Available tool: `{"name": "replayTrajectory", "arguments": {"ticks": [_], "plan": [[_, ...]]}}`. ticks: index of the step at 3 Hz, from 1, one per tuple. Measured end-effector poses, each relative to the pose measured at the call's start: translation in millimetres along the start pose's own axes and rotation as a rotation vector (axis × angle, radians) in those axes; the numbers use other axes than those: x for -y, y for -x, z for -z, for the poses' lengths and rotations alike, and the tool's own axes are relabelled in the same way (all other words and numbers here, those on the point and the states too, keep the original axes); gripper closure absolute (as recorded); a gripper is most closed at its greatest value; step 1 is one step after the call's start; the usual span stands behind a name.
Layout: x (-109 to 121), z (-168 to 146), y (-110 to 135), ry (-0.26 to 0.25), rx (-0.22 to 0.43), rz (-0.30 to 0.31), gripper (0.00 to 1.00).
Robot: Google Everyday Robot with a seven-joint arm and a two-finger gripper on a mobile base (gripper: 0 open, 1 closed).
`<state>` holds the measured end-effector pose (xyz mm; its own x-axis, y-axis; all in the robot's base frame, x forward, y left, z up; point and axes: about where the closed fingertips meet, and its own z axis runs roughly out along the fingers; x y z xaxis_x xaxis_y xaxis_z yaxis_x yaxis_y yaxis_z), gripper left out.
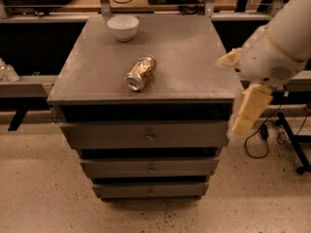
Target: Open middle drawer
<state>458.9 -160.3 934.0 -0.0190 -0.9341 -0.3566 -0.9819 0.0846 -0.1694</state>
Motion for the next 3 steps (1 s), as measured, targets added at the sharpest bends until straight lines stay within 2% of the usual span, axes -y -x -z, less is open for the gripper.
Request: {"name": "replayTrajectory", "arguments": {"ticks": [1,2,3], "plan": [[-27,-64,54,0.062,0.223,0.071,0.00],[-46,-92,86,0.098,0.325,0.074,0.00],[-47,-91,89,0.128,0.329,0.121,0.00]]}}
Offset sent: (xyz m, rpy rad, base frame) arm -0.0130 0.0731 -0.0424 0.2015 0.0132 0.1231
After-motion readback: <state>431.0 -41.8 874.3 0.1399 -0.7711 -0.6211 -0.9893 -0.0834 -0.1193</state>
